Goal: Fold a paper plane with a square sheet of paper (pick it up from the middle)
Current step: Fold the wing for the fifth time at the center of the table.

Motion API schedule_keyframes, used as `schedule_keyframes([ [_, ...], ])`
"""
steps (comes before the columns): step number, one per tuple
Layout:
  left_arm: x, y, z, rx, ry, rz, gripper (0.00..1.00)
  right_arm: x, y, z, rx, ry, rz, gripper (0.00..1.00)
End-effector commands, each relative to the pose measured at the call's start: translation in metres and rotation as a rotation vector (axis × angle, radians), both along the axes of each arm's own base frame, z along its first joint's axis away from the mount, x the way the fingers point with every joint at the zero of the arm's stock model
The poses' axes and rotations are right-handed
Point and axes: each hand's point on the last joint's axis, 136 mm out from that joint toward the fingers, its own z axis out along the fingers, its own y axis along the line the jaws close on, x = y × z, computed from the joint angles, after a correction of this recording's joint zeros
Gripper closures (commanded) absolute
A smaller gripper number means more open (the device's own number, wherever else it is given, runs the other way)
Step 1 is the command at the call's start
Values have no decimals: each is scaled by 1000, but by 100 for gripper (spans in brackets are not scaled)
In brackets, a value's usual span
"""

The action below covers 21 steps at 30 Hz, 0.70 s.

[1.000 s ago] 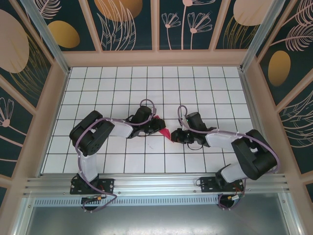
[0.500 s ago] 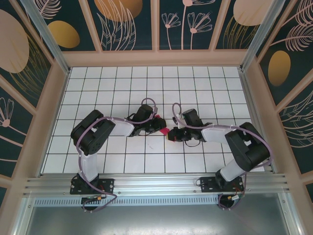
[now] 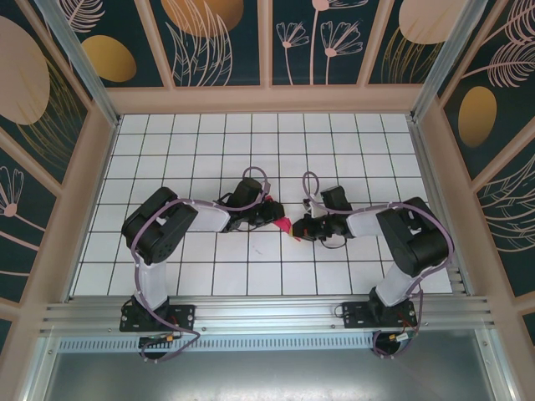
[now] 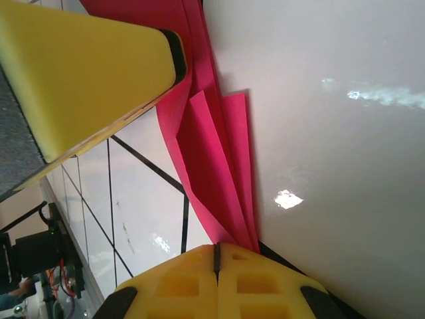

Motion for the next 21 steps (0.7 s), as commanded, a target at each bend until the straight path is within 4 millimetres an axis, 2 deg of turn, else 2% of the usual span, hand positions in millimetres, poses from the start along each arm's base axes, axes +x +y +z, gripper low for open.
schedule_keyframes([
  [1, -10, 15, -37, 112, 72, -1, 76, -14, -13, -15, -37, 82, -30, 100],
  [6, -9, 15, -38, 116, 75, -2, 76, -9, -5, 19, 22, 15, -6, 100],
  [9, -9, 15, -39, 122, 75, -3, 76, -14, -5, 24, 35, 24, 17, 100],
  [11, -9, 15, -39, 120, 75, -5, 76, -16, -7, 18, 11, 37, 18, 100],
  [21, -10, 14, -40, 124, 79, -9, 76, -27, -34, -34, -149, 165, -65, 100],
])
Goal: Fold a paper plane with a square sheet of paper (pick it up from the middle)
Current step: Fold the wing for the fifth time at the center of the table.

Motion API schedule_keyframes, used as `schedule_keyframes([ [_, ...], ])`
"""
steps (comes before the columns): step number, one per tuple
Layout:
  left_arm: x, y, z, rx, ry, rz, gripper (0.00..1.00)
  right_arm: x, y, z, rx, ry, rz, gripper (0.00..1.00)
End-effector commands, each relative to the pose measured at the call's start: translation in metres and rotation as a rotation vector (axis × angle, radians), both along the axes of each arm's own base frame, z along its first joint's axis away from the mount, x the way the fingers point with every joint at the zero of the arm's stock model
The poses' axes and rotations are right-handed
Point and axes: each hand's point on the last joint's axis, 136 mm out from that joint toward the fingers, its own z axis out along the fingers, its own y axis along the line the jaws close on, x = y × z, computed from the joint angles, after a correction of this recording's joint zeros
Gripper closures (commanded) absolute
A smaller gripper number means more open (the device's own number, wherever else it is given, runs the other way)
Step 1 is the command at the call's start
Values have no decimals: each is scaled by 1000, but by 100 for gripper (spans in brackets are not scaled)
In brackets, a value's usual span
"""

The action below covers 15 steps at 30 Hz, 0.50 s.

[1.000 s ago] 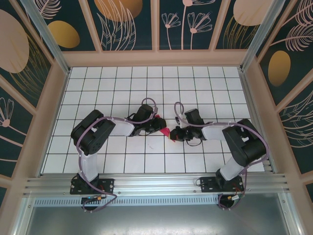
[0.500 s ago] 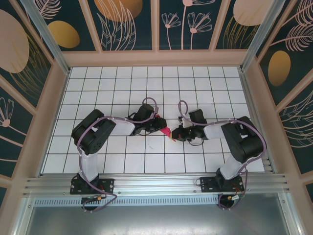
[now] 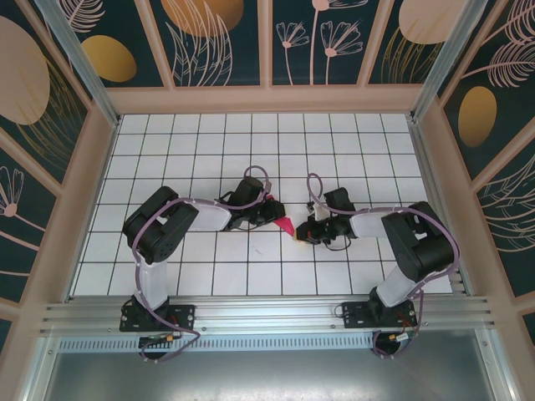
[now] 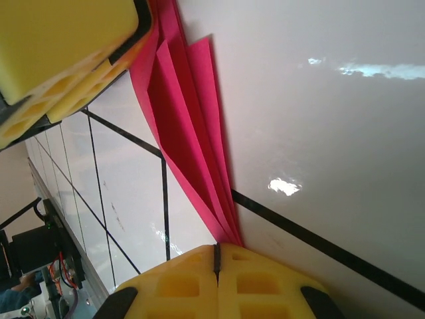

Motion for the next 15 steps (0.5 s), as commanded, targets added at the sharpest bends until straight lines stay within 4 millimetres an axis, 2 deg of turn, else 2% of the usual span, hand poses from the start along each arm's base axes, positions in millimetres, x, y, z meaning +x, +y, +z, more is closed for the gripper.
schedule_keyframes([
  [1, -11, 16, -39, 116, 75, -5, 76, -16, -23, -36, -110, 115, -55, 100],
  [4, -12, 16, -40, 116, 77, -7, 77, -21, -26, -39, -117, 127, -61, 100],
  [8, -12, 15, -38, 112, 74, -11, 77, 2, -9, 2, -27, -7, -37, 99],
  [11, -11, 14, -36, 107, 69, -13, 77, 21, 1, 31, 15, -109, -29, 91],
  [15, -10, 13, -35, 101, 69, -13, 77, 36, 16, 45, 60, -164, 7, 88],
])
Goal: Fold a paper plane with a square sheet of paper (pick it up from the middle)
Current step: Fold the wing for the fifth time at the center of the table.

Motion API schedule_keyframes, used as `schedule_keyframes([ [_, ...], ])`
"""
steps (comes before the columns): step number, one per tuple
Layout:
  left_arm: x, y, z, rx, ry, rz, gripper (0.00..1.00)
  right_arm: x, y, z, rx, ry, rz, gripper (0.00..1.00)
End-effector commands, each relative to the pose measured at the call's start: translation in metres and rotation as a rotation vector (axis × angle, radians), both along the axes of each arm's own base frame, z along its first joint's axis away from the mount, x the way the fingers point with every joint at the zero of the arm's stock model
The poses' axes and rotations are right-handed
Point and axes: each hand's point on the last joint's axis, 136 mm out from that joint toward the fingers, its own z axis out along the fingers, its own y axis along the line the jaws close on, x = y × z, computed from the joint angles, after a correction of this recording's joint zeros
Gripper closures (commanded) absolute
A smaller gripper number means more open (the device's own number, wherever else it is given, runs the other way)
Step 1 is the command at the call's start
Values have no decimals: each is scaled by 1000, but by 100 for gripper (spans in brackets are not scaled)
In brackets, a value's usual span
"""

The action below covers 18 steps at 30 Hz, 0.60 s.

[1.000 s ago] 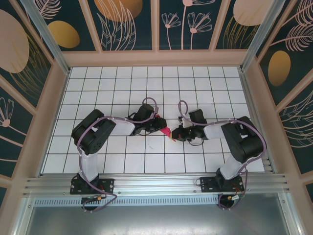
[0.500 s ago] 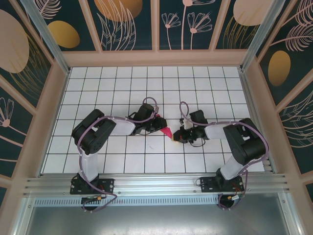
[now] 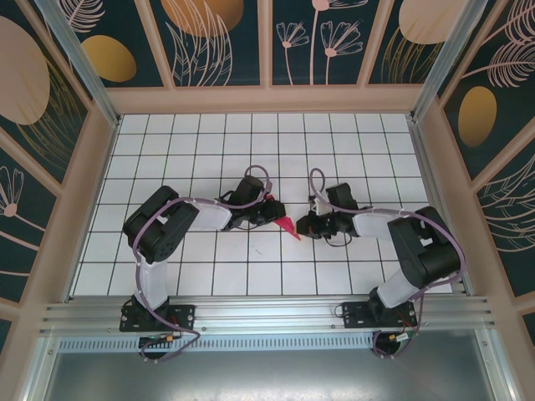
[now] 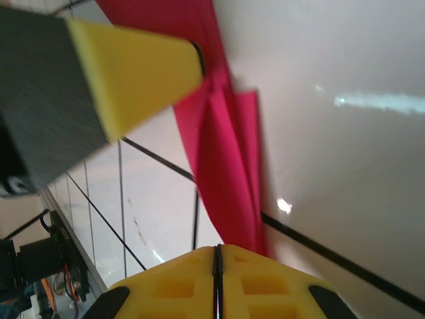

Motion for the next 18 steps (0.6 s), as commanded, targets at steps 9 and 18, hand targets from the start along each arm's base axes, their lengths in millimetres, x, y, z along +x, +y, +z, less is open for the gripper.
schedule_keyframes([
  [9, -8, 13, -34, 106, 67, 1, 77, 23, 35, 2, 68, -14, 80, 88],
  [18, -8, 14, -33, 107, 62, -1, 77, 20, 10, -53, -77, 94, 18, 92],
])
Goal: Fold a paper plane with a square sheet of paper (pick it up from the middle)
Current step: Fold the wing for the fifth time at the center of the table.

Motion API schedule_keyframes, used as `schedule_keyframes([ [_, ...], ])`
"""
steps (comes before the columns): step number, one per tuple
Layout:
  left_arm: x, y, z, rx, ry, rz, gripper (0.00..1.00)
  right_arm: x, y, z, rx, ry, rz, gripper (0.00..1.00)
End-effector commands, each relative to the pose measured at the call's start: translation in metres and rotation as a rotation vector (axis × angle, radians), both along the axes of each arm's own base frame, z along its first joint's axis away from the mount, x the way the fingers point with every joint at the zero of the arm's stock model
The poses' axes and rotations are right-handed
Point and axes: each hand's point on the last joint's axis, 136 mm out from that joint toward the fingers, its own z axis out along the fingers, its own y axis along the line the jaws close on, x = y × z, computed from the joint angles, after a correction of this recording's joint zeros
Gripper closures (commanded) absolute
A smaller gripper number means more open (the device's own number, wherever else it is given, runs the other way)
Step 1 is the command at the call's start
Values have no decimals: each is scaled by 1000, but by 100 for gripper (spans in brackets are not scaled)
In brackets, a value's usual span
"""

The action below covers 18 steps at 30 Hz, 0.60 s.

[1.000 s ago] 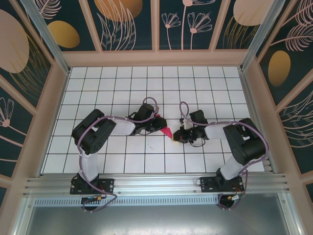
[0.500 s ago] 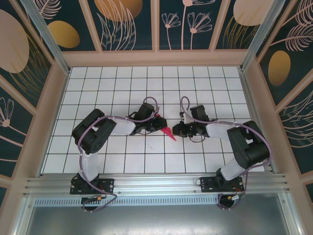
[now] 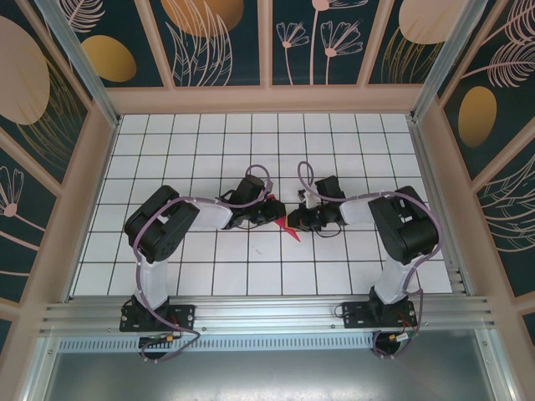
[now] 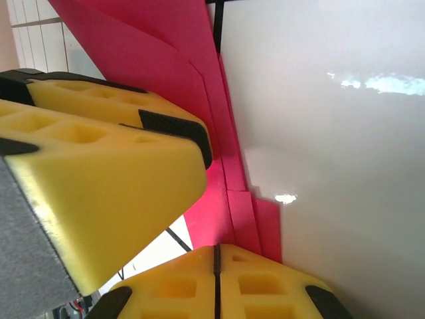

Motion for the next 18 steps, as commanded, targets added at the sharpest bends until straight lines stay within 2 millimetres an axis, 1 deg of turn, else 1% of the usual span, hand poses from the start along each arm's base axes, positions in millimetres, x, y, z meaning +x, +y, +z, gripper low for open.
schedule_keyframes([
  [1, -9, 14, -32, 99, 58, 2, 77, -3, -15, -32, -95, 44, -25, 92],
  [4, -7, 14, -29, 106, 47, -4, 76, -10, -17, -37, -94, 63, -26, 94],
  [7, -7, 12, -18, 89, 29, -20, 72, -12, -20, -39, -85, 73, -43, 96],
  [9, -1, 8, 2, 52, -16, -16, 66, -13, -21, -42, -86, 85, -50, 98],
  [12, 8, 8, 32, 13, -72, 4, 59, -15, -23, -47, -93, 95, -61, 100],
  [14, 10, 9, 51, -14, -105, 22, 58, -15, -24, -48, -93, 100, -66, 100],
  [18, 2, 18, 60, -65, -120, 59, 58, -15, -26, -51, -108, 106, -75, 100],
])
